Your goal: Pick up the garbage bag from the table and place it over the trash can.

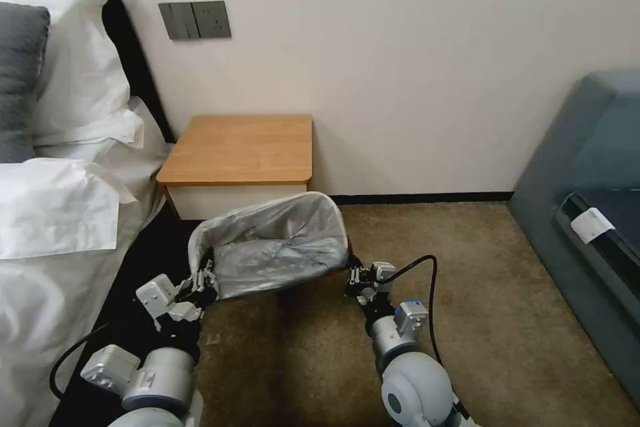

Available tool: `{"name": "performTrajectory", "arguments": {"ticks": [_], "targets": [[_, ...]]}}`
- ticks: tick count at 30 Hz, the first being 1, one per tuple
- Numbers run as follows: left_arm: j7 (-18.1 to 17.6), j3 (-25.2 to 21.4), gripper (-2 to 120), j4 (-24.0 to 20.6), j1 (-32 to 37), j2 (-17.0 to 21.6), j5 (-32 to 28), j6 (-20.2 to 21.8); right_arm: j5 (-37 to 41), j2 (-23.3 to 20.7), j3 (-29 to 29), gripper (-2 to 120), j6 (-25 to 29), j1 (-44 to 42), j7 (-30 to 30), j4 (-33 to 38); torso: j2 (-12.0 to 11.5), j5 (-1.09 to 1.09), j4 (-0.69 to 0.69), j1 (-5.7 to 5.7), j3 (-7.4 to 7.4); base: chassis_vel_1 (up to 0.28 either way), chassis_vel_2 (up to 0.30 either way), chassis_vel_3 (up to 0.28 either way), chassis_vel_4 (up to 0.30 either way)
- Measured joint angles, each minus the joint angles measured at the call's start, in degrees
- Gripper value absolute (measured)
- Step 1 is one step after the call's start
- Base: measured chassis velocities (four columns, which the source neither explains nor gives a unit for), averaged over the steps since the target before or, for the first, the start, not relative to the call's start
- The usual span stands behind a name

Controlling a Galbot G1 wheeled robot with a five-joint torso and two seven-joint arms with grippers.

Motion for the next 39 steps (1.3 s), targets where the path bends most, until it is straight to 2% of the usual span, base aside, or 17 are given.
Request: {"name": "performTrajectory", "arguments": {"ticks": [4, 8, 10, 15, 17, 19, 20, 23, 25, 26, 28, 30, 31, 32, 33, 34, 39], "targets": [[-0.05, 0.22, 7, 0.0, 0.01, -0.15, 0.16, 0.0, -0.94, 0.15, 0.05, 0, 0.2, 0.01, 0.0, -0.4, 0.0, 0.0, 0.0, 0.0, 0.0, 0.0, 0.0, 0.0, 0.0], [-0.66, -0.9, 7, 0.82, -0.62, 0.01, 1.57, 0.29, -6.77, -0.09, 0.72, 0, 3.28, -1.54, -0.41, -0.53, 0.0, 0.0, 0.0, 0.0, 0.0, 0.0, 0.0, 0.0, 0.0], [-2.46, -2.32, 7, 1.97, -1.26, 0.3, 3.68, 1.86, -13.03, -1.16, 2.39, 10, 6.4, -3.83, -1.45, 0.67, 0.0, 0.0, 0.01, 0.0, 0.0, 0.0, 0.0, 0.0, 0.0], [-3.85, -2.82, 7, 3.13, -1.72, 0.52, 5.45, 3.22, -18.48, -2.07, 4.56, 20, 8.43, -5.92, -3.38, 1.84, 0.0, -0.01, 0.0, 0.0, 0.0, 0.0, 0.0, 0.0, 0.0], [-5.07, -2.89, 7, 4.02, -2.17, 0.78, 6.12, 4.47, -23.19, -3.55, 6.99, 31, 10.78, -8.23, -5.11, 3.11, 0.0, 0.0, -0.01, 0.0, 0.0, 0.0, 0.0, 0.0, 0.0], [-5.07, -2.89, 7, 4.02, -2.17, 0.78, 6.12, 4.47, -23.19, -3.55, 6.99, 31, 10.78, -8.23, -5.11, 3.11, 0.0, 0.0, -0.01, 0.0, 0.0, 0.0, 0.0, 0.0, 0.0], [-6.5, -2.88, 7, 5.03, -2.94, 0.81, 6.6, 5.92, -24.68, -5.28, 9.04, 43, 12.78, -10.42, -6.35, 4.53, 0.0, 0.0, -0.01, 0.0, 0.0, 0.0, 0.0, 0.0, 0.0], [-7.14, -2.83, 7, 5.3, -3.22, 0.75, 6.61, 6.31, -24.48, -6.19, 9.86, 52, 13.18, -11.18, -6.75, 5.06, 0.0, -0.01, 0.0, 0.0, 0.0, 0.0, 0.0, 0.0, 0.0], [-7.65, -2.63, 7, 5.23, -3.29, 0.59, 6.64, 6.38, -23.52, -6.43, 10.1, 64, 13.22, -11.28, -6.93, 5.02, 0.0, 0.01, 0.0, 0.0, 0.0, 0.0, 0.0, 0.0, 0.0], [-7.65, -2.63, 7, 5.23, -3.29, 0.59, 6.64, 6.38, -23.52, -6.43, 10.1, 64, 13.22, -11.28, -6.93, 5.02, 0.0, 0.01, 0.0, 0.0, 0.0, 0.0, 0.0, 0.0, 0.0], [-8.15, -2.62, 7, 4.94, -3.22, 0.49, 6.87, 6.38, -21.93, -6.35, 10.11, 74, 12.97, -11.28, -8.19, 4.86, 0.0, 0.01, 0.0, 0.0, 0.0, 0.0, 0.0, 0.0, 0.0], [-8.15, -2.62, 7, 4.94, -3.22, 0.49, 6.87, 6.38, -21.93, -6.35, 10.11, 74, 12.97, -11.28, -8.19, 4.86, 0.0, 0.01, 0.0, 0.0, 0.0, 0.0, 0.0, 0.0, 0.0], [-8.39, -2.81, 7, 4.87, -3.16, 0.48, 7.02, 6.37, -19.95, -6.38, 10.06, 78, 12.38, -11.41, -9.72, 4.98, 0.0, 0.01, 0.0, 0.0, 0.0, 0.0, 0.0, 0.0, 0.0], [-8.69, -3.2, 7, 4.64, -2.98, 0.54, 7.21, 6.21, -14.93, -6.72, 9.4, 89, 9.88, -11.82, -12.95, 5.64, 0.0, 0.0, 0.0, 0.0, 0.0, 0.0, 0.0, 0.0, 0.0], [-8.69, -3.2, 7, 4.64, -2.98, 0.54, 7.21, 6.21, -14.93, -6.72, 9.4, 89, 9.88, -11.82, -12.95, 5.64, 0.0, 0.0, 0.0, 0.0, 0.0, 0.0, 0.0, 0.0, 0.0], [-8.65, -3.05, 7, 4.35, -2.65, 0.6, 7.13, 6.16, -6.7, -6.97, 8.04, 99, 4.55, -11.66, -14.59, 6.68, 0.0, -0.03, 0.0, 0.0, 0.0, 0.0, 0.0, 0.0, 0.0], [-8.48, -2.72, 7, 4.1, -2.69, 0.44, 7.24, 6.11, -2.88, -6.75, 7.62, 100, 2.41, -11.39, -14.36, 7.92, 0.0, 0.0, 0.0, 0.0, 0.0, 0.0, 0.0, 0.0, 0.0]]}}
